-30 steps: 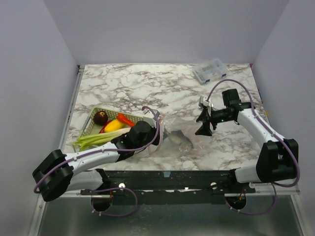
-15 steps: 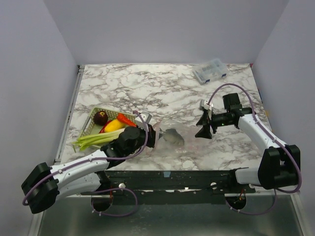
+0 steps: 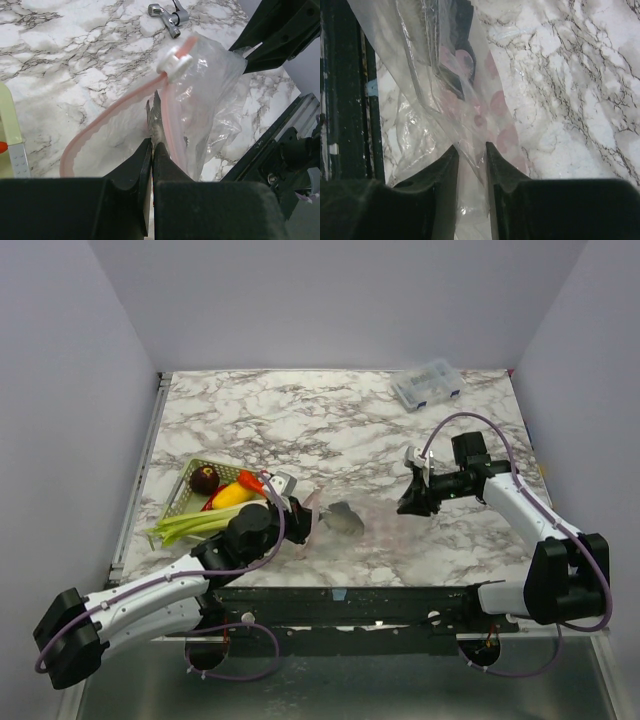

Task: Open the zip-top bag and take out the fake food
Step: Pick up the fake fish from the zipper food storage bag.

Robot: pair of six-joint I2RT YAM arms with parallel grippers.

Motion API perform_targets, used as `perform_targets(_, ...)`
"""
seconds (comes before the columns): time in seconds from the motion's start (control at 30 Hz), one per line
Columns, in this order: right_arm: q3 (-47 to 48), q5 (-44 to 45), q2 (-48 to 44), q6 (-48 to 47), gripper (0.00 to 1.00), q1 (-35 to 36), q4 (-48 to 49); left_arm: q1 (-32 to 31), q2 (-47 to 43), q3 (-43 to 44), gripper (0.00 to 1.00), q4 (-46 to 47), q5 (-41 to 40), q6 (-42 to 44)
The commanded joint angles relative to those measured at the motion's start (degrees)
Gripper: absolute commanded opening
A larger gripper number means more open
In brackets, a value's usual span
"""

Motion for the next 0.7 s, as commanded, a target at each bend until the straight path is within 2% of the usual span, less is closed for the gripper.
perform_targets(0.0,-0.57,0.84,-1.24,1.8,0.24,-0.01,1.81,-0.09,-2.9,-0.61,0.0,-1.64,-2.58,0.22)
perform_targets(0.53,0.01,1.17,-2.87,1.58,0.21,-0.21,1.2,0.08,-15.1,0.44,0.0,-11.71,-5.24,-0.38)
perform_targets(0.67,0.03,1.07,-2.66,1.68,0.21,-0.26,1.2,0.08,-17.98,2.67,0.0,-17.0,-5.23,-0.49)
